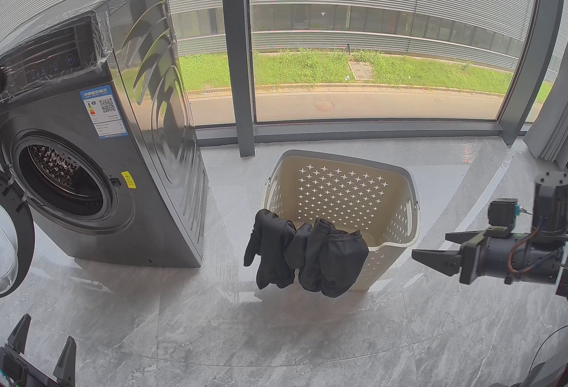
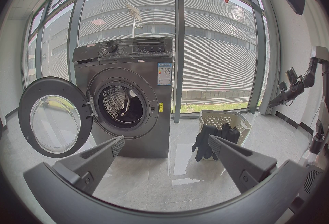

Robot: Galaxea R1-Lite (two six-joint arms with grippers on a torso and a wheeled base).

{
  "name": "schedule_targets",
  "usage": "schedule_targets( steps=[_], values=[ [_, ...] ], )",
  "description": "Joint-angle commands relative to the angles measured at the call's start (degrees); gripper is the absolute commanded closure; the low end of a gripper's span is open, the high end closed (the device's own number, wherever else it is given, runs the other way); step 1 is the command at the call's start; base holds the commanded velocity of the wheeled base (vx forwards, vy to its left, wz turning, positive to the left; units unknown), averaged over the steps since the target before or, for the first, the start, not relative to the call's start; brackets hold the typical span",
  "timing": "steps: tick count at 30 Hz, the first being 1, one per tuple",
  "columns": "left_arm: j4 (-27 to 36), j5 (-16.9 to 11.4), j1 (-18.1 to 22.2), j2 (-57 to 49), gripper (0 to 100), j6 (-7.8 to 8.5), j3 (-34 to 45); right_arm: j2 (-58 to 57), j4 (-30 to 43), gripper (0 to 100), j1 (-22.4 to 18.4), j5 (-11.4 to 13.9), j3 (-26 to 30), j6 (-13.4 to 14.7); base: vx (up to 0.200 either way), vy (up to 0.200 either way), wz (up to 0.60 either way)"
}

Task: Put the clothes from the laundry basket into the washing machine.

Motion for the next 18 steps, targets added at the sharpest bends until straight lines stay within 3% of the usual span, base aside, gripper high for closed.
schedule_targets(
  steps=[1,8,12,16,18],
  values=[
    [0.0,0.0,0.0,-0.9,0,-0.04,1.0,11.8,-4.2,0,1.7,-1.7,-2.2,1.6,0.0,0.0,0.0],
    [0.0,-0.1,0.0,-0.9,0,-0.21,1.0,19.6,-12.0,0,2.0,-4.3,-2.2,1.4,0.0,0.0,0.0],
    [0.0,-0.1,0.1,-0.9,0,-0.04,1.0,22.5,-13.1,0,2.3,-5.4,-3.3,1.4,0.15,0.0,0.0],
    [0.0,0.0,0.1,-0.9,0,-0.04,1.0,26.7,-13.2,0,2.2,-8.8,-5.8,1.5,0.0,0.0,0.0],
    [0.0,0.0,0.0,-0.9,0,-0.04,1.0,27.7,-13.2,0,2.4,-8.9,-6.5,1.6,0.0,0.0,0.0]
  ],
)
